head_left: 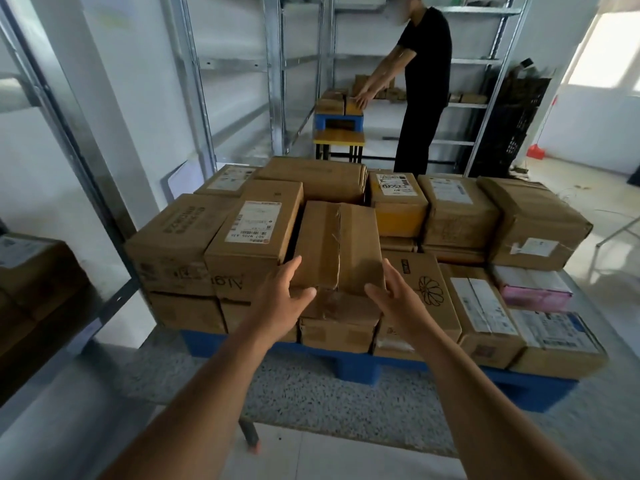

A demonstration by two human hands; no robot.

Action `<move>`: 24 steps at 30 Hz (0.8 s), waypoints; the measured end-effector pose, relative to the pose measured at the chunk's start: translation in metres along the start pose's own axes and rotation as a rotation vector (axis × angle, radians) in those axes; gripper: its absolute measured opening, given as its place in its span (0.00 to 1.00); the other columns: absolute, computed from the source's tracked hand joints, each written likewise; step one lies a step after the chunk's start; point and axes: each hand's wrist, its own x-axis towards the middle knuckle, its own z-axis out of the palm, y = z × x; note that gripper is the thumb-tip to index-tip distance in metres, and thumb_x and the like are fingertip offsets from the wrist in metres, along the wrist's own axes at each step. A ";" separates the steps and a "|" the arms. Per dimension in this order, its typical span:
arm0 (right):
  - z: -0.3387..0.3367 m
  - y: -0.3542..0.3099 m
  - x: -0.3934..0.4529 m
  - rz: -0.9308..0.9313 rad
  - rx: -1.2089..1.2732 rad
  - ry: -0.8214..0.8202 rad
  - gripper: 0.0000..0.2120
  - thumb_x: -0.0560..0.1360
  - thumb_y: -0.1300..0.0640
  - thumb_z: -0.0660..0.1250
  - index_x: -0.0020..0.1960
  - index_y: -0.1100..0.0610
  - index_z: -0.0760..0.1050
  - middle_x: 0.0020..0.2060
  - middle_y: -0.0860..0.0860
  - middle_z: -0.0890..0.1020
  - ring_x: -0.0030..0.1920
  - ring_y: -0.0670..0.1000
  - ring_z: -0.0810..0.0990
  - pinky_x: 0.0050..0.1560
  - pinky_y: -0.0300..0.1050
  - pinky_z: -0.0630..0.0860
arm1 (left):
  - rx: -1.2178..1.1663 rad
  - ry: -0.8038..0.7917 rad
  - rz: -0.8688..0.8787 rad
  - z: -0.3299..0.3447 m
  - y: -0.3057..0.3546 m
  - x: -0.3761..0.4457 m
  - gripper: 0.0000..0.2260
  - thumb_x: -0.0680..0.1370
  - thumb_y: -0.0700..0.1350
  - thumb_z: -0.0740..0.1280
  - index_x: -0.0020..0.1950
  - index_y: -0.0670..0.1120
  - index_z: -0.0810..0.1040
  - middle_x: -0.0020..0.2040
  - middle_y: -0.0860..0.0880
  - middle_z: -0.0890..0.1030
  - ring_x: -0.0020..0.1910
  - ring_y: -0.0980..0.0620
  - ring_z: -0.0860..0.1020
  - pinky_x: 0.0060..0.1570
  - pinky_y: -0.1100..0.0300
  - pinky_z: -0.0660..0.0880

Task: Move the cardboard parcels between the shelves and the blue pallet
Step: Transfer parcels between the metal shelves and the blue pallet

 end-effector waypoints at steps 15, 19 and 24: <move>0.009 0.002 0.003 -0.014 -0.136 -0.002 0.44 0.72 0.50 0.71 0.76 0.39 0.46 0.71 0.48 0.68 0.60 0.47 0.72 0.53 0.40 0.69 | 0.628 0.213 0.108 -0.044 -0.021 0.031 0.22 0.79 0.55 0.59 0.72 0.50 0.67 0.73 0.48 0.65 0.72 0.46 0.59 0.70 0.49 0.53; 0.013 -0.001 0.010 0.001 -0.135 0.003 0.42 0.73 0.50 0.70 0.76 0.39 0.45 0.72 0.50 0.67 0.62 0.53 0.74 0.53 0.44 0.74 | 0.597 0.218 0.131 -0.043 -0.021 0.032 0.20 0.78 0.56 0.60 0.70 0.53 0.69 0.72 0.52 0.67 0.71 0.49 0.61 0.68 0.51 0.55; 0.013 -0.003 0.014 0.015 -0.136 -0.018 0.43 0.74 0.51 0.70 0.76 0.41 0.44 0.71 0.51 0.68 0.58 0.49 0.73 0.44 0.34 0.70 | 0.600 0.228 0.120 -0.045 -0.019 0.032 0.20 0.78 0.57 0.61 0.69 0.55 0.70 0.71 0.54 0.68 0.71 0.49 0.62 0.67 0.51 0.57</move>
